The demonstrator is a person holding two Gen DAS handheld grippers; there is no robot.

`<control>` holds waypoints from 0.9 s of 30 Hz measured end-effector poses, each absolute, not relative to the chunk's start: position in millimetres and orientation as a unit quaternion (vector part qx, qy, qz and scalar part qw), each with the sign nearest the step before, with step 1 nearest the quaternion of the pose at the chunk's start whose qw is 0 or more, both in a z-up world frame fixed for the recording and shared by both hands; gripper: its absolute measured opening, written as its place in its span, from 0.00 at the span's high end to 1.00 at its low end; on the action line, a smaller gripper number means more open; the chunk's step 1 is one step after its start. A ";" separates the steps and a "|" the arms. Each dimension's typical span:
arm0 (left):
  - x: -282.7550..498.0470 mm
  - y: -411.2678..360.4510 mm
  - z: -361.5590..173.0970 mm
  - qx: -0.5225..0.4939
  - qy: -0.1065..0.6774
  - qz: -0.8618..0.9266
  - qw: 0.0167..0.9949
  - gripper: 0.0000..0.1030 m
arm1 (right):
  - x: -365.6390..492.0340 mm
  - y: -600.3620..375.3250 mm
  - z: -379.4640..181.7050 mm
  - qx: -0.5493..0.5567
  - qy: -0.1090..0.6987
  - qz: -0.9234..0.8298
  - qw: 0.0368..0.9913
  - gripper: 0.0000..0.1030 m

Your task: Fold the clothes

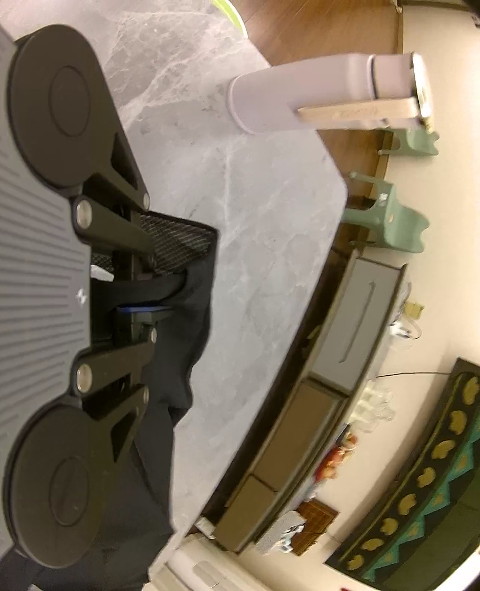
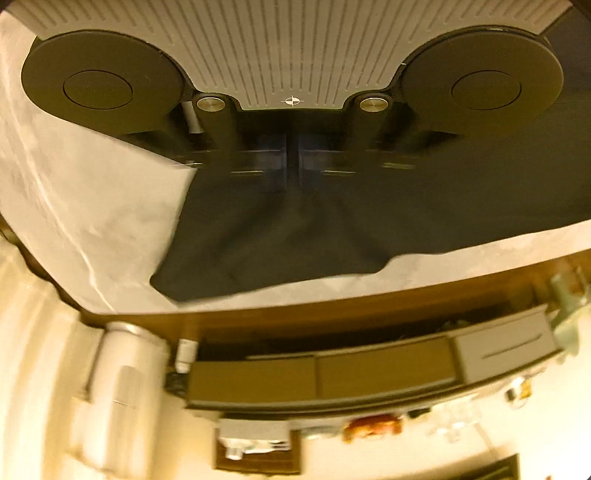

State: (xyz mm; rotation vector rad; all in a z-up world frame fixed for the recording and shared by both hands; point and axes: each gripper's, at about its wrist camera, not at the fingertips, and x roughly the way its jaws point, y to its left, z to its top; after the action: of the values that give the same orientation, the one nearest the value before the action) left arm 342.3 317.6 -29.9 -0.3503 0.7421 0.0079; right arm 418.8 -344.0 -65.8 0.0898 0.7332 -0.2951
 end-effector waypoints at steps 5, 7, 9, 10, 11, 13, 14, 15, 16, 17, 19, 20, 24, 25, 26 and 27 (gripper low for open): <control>330.5 311.2 -13.6 -0.184 0.340 -0.029 0.922 0.92 | 358.8 -360.2 15.6 0.040 0.206 -0.153 0.966 0.96; 333.4 298.9 -16.3 -0.159 0.359 -0.036 0.919 0.88 | 347.4 -376.1 11.8 0.042 0.225 -0.177 0.957 0.96; 334.0 282.6 -28.4 -0.121 0.400 -0.038 0.908 0.72 | 343.6 -392.5 -6.6 0.040 0.276 -0.208 0.937 0.92; 325.6 277.1 -29.2 -0.105 0.411 -0.037 0.905 0.69 | 341.3 -398.8 -22.1 0.040 0.317 -0.225 0.920 0.84; 315.6 272.1 -29.0 -0.089 0.420 -0.035 0.902 0.61 | 335.6 -403.7 -35.8 0.044 0.355 -0.237 0.903 0.71; 282.2 272.0 -18.7 -0.068 0.405 -0.051 0.910 0.45 | 307.9 -404.3 -43.6 0.067 0.366 -0.246 0.895 0.67; 261.9 275.8 -12.4 -0.061 0.396 -0.057 0.914 0.34 | 287.6 -400.0 -38.7 0.085 0.346 -0.238 0.903 0.53; 241.9 282.0 -7.3 -0.057 0.388 -0.063 0.918 0.29 | 267.4 -393.1 -33.0 0.099 0.329 -0.226 0.911 0.47; 221.7 287.9 -4.6 -0.057 0.386 -0.069 0.918 0.29 | 249.5 -382.1 -26.7 0.105 0.319 -0.206 0.919 0.44; 201.5 293.7 -2.3 -0.058 0.385 -0.075 0.918 0.28 | 233.4 -369.6 -20.8 0.104 0.313 -0.184 0.926 0.44; 171.5 299.2 -6.4 -0.066 0.397 -0.088 0.911 0.25 | 206.5 -342.9 -10.1 0.099 0.309 -0.131 0.937 0.41; 156.9 301.7 -8.8 -0.070 0.403 -0.095 0.907 0.20 | 193.9 -329.3 -4.9 0.095 0.308 -0.103 0.941 0.36; 131.6 293.0 -39.2 -0.056 0.441 -0.080 0.892 0.19 | 146.5 -268.7 -10.7 0.077 0.313 -0.004 0.947 0.22; 132.1 291.9 -46.5 -0.059 0.446 -0.072 0.890 0.19 | 138.7 -255.2 -18.5 0.071 0.320 0.012 0.945 0.17; 134.4 289.9 -50.6 -0.063 0.446 -0.068 0.890 0.21 | 134.3 -242.7 -27.8 0.061 0.331 0.025 0.941 0.17; 137.0 287.7 -54.2 -0.066 0.445 -0.065 0.891 0.22 | 132.0 -228.5 -35.6 0.046 0.347 0.034 0.936 0.18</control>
State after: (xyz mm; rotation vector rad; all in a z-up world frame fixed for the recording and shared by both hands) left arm 137.0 287.7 -54.2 -0.1374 0.9236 -0.1353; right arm 132.0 -228.5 -35.6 0.0949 0.7101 0.0695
